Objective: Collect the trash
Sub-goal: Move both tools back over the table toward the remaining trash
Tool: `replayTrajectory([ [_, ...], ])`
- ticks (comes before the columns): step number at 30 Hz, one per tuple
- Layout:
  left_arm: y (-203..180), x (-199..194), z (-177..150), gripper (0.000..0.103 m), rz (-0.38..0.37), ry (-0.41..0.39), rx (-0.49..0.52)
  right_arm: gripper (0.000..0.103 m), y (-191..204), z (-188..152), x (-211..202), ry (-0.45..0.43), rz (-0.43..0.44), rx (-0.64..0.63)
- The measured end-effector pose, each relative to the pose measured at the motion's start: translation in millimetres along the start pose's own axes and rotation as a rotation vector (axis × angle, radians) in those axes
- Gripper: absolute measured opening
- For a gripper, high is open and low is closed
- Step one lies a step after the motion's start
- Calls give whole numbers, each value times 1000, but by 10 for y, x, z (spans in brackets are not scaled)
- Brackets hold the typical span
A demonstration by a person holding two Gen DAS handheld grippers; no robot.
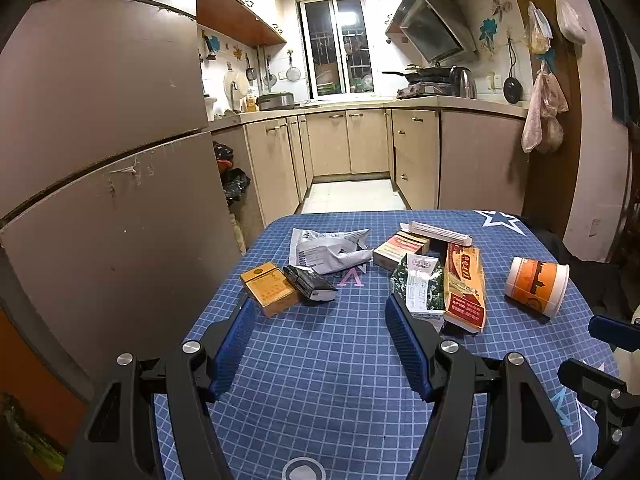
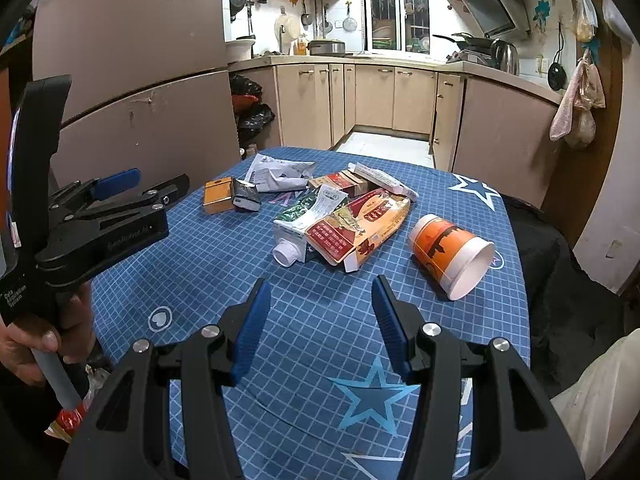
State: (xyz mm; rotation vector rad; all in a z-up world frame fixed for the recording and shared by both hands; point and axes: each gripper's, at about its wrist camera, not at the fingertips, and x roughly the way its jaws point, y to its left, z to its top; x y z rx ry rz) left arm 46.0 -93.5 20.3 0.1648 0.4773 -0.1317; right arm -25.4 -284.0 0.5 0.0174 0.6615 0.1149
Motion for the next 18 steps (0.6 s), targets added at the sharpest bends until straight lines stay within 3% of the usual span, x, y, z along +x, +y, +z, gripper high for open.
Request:
replayTrajectory([
  [13, 33, -44, 40, 69, 20, -15, -10, 51, -1, -28, 25, 3, 1, 10],
  [18, 81, -272, 122, 69, 11, -66, -35, 51, 17, -34, -57, -18, 2, 9],
])
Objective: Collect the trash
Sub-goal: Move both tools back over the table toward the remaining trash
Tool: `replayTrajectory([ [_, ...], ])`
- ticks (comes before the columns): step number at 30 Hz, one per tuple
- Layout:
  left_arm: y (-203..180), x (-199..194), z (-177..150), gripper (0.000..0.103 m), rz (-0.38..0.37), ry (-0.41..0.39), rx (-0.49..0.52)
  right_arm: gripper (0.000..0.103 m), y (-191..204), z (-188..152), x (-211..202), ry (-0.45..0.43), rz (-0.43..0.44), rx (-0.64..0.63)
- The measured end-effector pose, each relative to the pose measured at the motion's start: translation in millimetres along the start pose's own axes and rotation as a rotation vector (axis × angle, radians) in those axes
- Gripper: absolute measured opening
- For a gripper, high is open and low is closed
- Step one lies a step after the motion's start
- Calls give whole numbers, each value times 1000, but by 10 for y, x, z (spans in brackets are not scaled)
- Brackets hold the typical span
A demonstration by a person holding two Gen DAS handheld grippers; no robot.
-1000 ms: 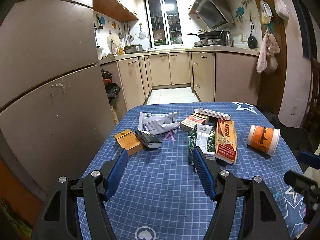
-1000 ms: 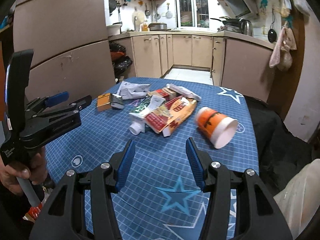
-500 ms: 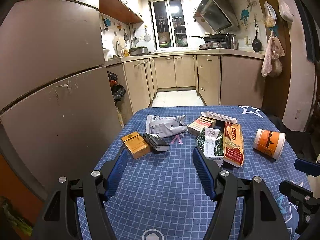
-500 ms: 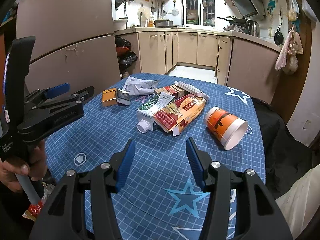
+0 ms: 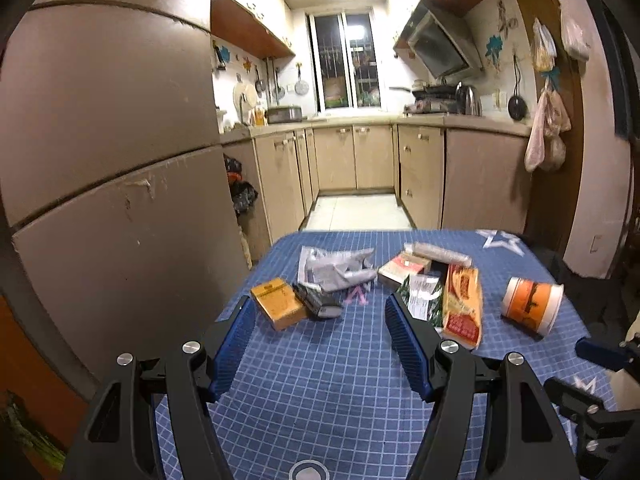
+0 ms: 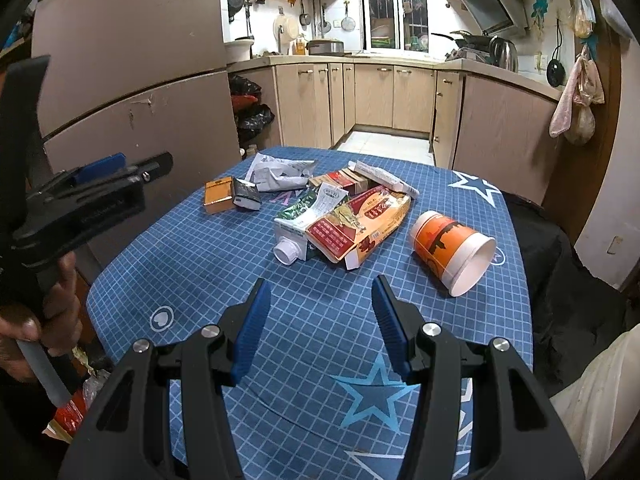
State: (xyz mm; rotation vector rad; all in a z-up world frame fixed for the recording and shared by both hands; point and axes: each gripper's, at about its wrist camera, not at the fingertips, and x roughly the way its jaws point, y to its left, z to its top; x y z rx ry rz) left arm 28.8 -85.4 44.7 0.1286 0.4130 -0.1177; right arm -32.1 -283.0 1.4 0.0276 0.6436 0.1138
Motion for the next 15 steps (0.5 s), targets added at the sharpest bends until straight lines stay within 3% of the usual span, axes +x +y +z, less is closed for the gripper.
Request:
replayTrajectory([
  [8, 90, -502, 160, 75, 6, -158, -25, 55, 68, 25, -69, -42, -13, -15],
  [15, 131, -549, 208, 75, 22, -192, -37, 55, 116, 33, 99, -16, -3, -23],
])
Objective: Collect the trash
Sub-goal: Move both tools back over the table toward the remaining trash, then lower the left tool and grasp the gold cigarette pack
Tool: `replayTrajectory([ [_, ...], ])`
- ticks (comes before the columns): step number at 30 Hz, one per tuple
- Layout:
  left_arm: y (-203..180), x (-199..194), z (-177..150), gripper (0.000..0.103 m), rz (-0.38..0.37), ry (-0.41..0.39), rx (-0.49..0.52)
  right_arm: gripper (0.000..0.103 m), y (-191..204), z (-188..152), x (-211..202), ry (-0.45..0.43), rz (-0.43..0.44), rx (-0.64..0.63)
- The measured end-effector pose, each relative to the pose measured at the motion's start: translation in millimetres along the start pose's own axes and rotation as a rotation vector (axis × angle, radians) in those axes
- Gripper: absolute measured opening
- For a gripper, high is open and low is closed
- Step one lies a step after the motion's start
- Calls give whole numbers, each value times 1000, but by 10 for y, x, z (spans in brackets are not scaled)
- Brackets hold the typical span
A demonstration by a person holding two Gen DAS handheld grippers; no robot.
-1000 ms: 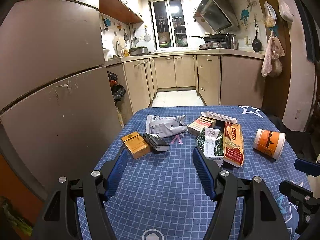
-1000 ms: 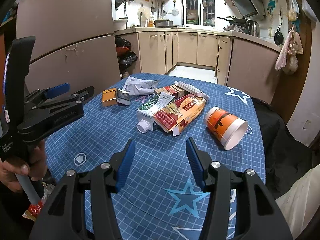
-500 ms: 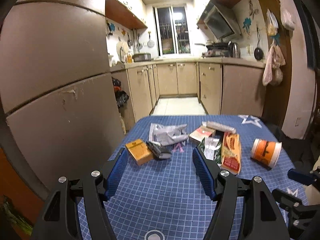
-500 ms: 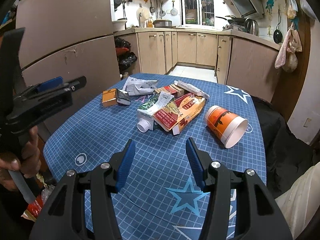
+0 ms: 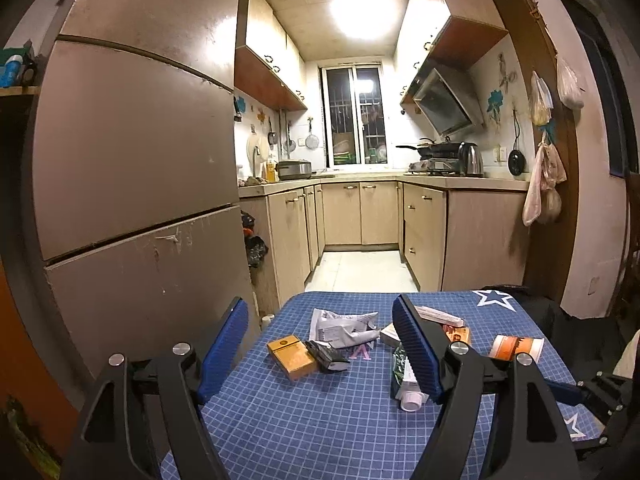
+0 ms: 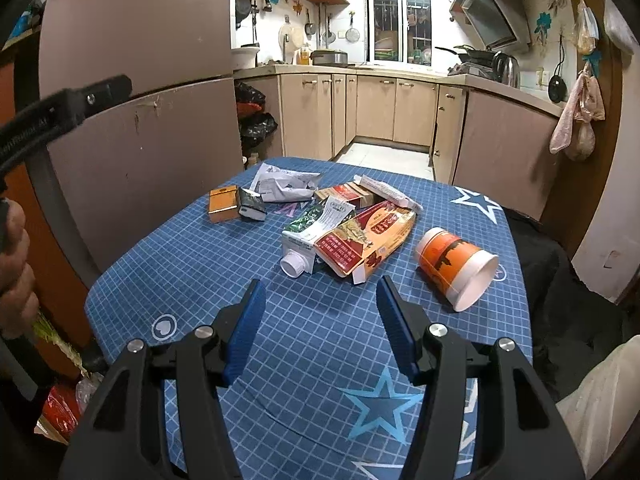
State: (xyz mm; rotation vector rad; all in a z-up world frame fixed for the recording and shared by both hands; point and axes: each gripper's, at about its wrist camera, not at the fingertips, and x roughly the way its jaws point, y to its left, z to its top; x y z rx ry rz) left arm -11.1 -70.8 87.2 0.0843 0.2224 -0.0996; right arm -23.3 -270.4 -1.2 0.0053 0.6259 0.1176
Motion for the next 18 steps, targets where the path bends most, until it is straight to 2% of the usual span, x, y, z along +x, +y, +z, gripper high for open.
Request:
replayTrajectory([
  [9, 31, 149, -17, 75, 17, 17, -5, 55, 30, -1, 149, 24, 3, -4],
  [12, 35, 219, -51, 78, 1, 37, -13, 55, 16, -26, 203, 35, -2, -1],
  [15, 176, 466, -126, 78, -35, 121, -50, 55, -36, -66, 295, 57, -15, 13],
  [18, 450, 933, -336, 78, -107, 306, -119, 56, -117, -99, 362, 73, -32, 30],
])
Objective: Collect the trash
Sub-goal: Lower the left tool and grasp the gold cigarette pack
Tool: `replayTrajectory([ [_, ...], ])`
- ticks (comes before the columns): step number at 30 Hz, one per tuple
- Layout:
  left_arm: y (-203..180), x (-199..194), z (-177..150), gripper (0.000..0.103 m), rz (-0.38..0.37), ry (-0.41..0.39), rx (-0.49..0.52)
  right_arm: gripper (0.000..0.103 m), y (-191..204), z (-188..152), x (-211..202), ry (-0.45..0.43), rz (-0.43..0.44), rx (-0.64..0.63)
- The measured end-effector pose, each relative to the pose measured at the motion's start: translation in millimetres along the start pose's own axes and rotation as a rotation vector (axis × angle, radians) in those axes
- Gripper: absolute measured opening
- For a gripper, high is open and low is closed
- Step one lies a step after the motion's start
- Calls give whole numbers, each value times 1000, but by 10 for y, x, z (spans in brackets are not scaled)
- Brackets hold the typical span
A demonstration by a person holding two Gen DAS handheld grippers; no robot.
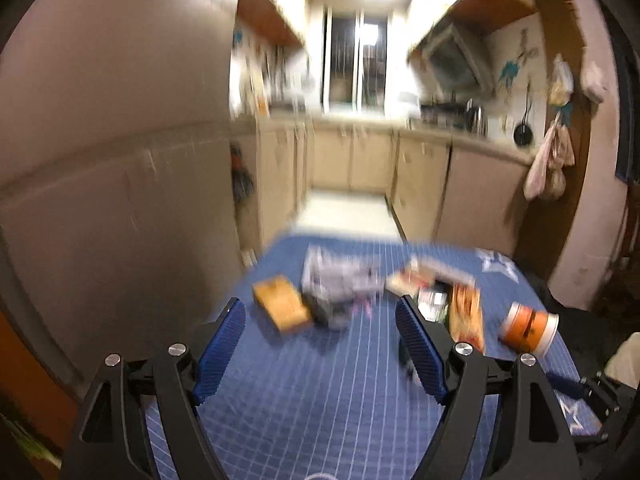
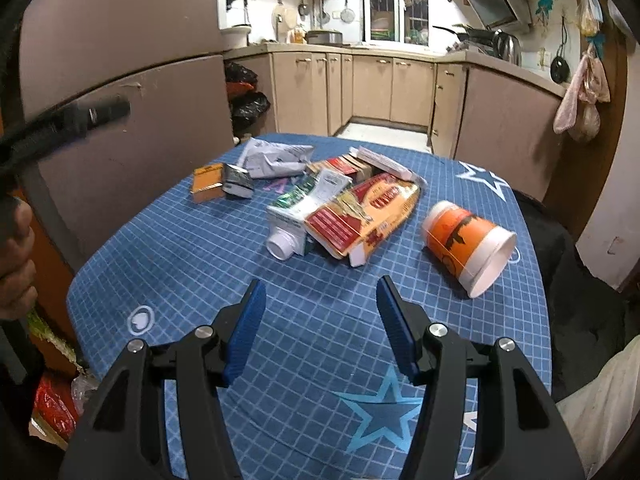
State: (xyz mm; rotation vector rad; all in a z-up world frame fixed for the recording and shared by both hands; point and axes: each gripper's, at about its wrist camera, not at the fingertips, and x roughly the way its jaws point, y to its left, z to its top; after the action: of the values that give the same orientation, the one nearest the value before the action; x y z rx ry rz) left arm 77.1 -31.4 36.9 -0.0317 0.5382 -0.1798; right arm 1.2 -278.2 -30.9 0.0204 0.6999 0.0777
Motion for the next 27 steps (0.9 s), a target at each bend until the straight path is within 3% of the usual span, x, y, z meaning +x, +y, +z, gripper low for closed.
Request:
replayTrajectory([
  [5, 377, 454, -183, 78, 21, 142, -7, 59, -135, -60, 117, 26, -9, 45],
  [11, 666, 939, -275, 78, -13, 278, -68, 67, -154, -81, 196, 34, 1, 61],
  [14, 710, 1209, -179, 78, -5, 306, -82, 68, -149, -87, 225, 40, 6, 63],
  [19, 715, 1618, 128, 81, 75, 290, -116, 68, -148, -99, 268, 52, 15, 65],
  [27, 623, 2441, 289, 81, 64, 422, -130, 68, -158, -128, 328, 68, 25, 59],
])
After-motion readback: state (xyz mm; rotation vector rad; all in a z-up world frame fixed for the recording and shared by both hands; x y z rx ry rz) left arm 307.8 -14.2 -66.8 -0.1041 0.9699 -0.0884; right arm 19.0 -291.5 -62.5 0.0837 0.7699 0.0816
